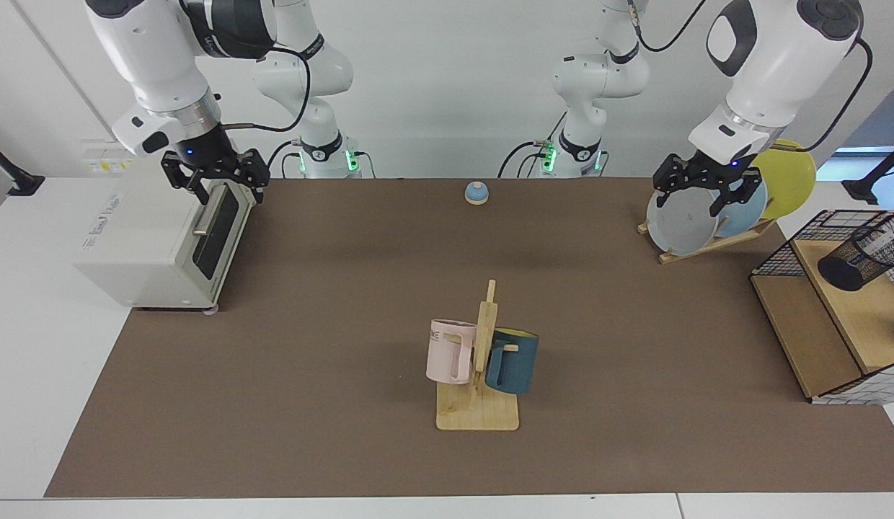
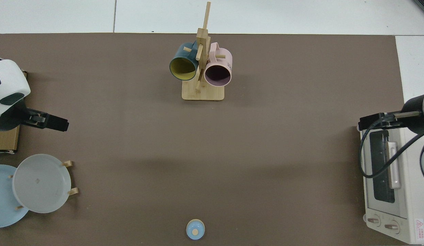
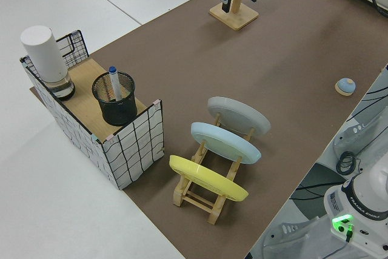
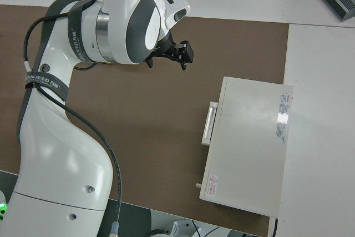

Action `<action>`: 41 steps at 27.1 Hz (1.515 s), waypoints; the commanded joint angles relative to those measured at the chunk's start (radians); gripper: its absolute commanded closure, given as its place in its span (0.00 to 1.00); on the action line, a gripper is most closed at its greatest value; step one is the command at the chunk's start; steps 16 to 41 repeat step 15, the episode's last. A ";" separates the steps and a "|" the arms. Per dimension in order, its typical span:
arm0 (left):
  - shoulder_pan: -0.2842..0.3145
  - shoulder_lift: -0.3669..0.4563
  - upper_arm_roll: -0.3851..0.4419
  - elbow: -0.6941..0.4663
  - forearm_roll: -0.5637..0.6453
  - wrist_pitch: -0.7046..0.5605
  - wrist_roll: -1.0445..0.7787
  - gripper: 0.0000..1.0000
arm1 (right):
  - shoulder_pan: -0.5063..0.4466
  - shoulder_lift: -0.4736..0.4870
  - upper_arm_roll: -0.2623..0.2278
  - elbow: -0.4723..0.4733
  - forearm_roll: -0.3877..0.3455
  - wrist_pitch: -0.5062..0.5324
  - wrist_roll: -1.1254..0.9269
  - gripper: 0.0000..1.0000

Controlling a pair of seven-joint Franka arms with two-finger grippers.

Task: Put markers into pen holder

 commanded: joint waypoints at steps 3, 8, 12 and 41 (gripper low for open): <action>0.005 -0.008 -0.006 -0.021 0.017 0.020 -0.015 0.00 | -0.013 0.019 0.011 0.029 0.009 -0.035 -0.023 0.00; 0.005 -0.008 -0.006 -0.021 0.017 0.020 -0.014 0.00 | -0.013 0.018 0.009 0.027 0.009 -0.043 -0.023 0.00; 0.005 -0.008 -0.006 -0.021 0.017 0.021 -0.014 0.00 | -0.012 0.018 0.011 0.030 0.009 -0.034 -0.021 0.00; 0.005 -0.008 -0.006 -0.021 0.017 0.021 -0.012 0.00 | -0.012 0.018 0.014 0.030 0.009 -0.032 -0.021 0.00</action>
